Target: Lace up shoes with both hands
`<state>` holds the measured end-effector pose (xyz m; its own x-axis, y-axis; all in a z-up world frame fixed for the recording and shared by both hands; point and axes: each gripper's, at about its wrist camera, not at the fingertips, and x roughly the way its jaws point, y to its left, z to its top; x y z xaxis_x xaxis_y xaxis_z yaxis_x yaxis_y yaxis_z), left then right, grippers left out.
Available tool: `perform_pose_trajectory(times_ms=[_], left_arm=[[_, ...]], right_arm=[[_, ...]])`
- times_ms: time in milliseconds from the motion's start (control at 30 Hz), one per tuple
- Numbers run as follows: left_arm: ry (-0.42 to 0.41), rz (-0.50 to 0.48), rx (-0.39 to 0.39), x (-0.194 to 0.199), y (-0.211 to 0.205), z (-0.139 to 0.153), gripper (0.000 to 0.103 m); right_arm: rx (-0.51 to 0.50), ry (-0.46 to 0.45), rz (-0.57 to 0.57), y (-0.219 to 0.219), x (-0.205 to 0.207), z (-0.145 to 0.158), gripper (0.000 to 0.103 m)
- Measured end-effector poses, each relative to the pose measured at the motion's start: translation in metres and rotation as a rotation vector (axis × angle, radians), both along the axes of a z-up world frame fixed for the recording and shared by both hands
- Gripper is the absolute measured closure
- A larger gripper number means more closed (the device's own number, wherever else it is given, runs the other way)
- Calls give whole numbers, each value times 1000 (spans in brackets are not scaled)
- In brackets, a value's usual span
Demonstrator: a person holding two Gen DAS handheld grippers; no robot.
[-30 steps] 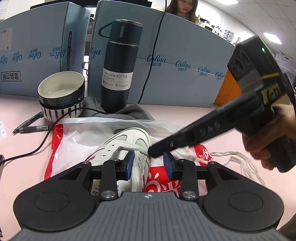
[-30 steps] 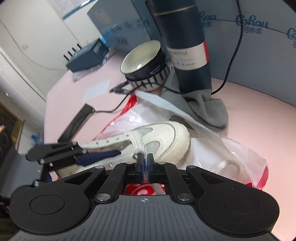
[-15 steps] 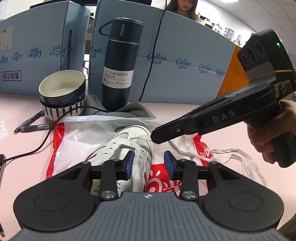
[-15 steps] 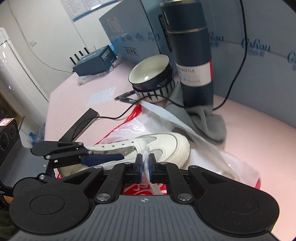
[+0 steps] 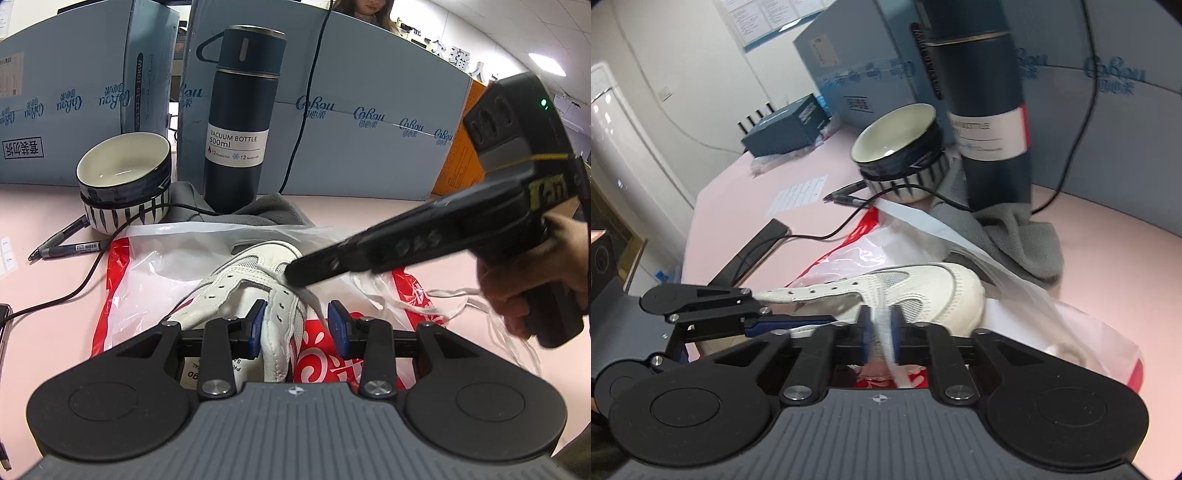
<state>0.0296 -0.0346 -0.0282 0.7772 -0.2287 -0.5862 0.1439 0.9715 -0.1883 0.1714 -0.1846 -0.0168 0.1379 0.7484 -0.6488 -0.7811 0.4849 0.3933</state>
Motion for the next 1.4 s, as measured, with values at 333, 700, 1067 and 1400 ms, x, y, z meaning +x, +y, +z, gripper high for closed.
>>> perform_pose_trajectory(times_ms=[333,700,1067,1400], left_arm=[[57,39,-121,6,12,3,75],[46,5,30,3,0,-2,74],[17,14,-10,2,2,2,81],[0,12,12,0,2,4,82]], right_arm=[[-178,-166,262,11,-11,30,99],[-11,-70,77,8,-6,-6,87],[-145,-258,267,6,-19,28,100],[-362,-411,518,34,-43,27,100]])
